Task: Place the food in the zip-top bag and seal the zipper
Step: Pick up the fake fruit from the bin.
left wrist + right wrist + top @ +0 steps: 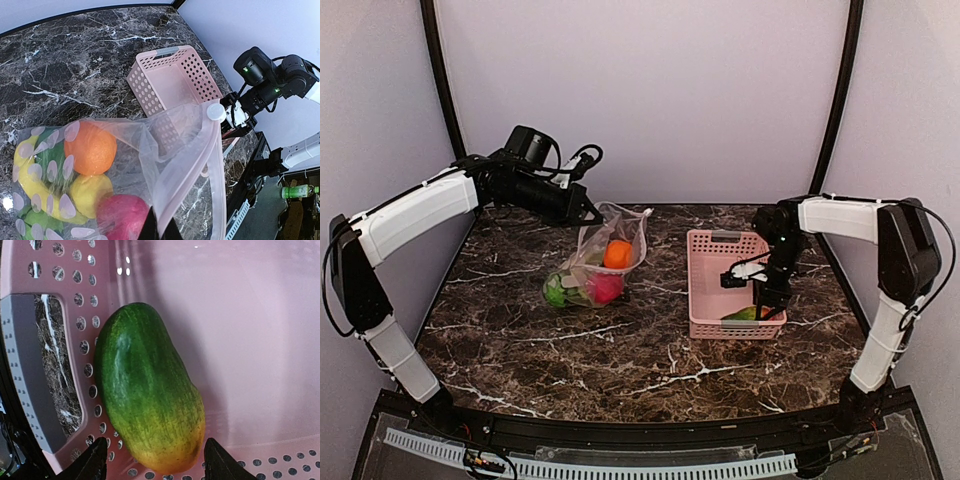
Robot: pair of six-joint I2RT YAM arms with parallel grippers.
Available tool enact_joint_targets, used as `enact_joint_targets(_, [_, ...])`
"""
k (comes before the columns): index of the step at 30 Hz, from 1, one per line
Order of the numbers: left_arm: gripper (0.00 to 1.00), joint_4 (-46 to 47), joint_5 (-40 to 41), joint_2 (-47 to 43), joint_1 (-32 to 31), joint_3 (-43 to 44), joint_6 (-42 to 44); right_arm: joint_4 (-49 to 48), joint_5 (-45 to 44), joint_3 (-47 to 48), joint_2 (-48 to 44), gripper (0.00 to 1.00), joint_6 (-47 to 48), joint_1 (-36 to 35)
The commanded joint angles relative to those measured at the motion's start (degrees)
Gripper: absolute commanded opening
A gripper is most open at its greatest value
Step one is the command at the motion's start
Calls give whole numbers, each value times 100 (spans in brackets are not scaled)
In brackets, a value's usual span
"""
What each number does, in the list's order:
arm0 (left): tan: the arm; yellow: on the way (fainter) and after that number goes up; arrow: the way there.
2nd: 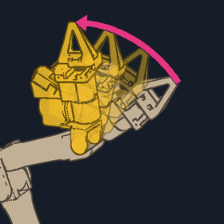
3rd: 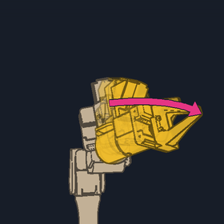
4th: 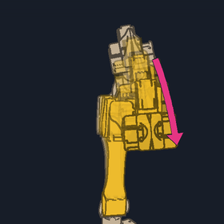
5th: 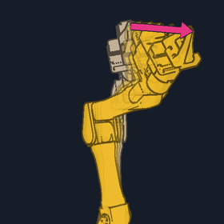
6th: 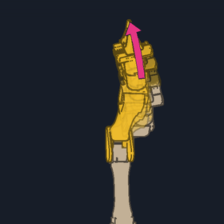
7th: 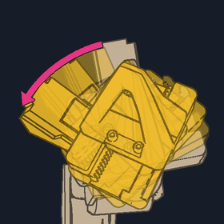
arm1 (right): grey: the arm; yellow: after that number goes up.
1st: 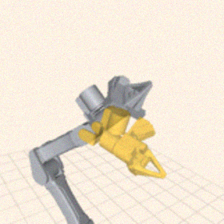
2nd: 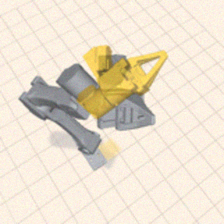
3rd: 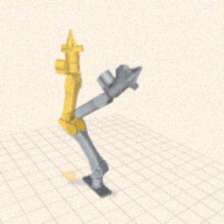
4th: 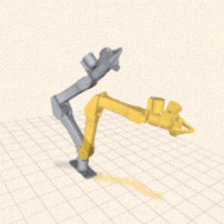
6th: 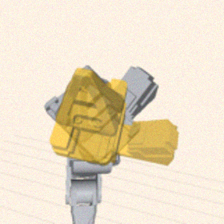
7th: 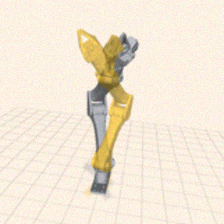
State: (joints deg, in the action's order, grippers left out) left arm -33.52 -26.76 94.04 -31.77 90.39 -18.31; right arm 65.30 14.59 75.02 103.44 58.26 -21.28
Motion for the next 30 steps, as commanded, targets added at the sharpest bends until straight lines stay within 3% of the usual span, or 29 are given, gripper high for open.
enact_joint_targets(1, [1, -145, 36, -79, -13, 45, 46, -296, -213, -127, 178, 64, 1, 5])
enact_joint_targets(8, [1, -137, 47, -127, -13, 5, 34, -625, -530, -191, 404, 58, -111, -43])
enact_joint_targets(13, [1, -79, 64, -187, -12, -91, 28, -756, -478, -52, 436, 43, -389, -43])
enact_joint_targets(21, [1, -44, 62, -203, -13, 13, 46, -700, -158, 263, 76, 33, -601, -46])
enact_joint_targets(30, [1, -67, 64, -180, -14, 50, 5, -114, 420, 1351, -169, 31, -777, -57])
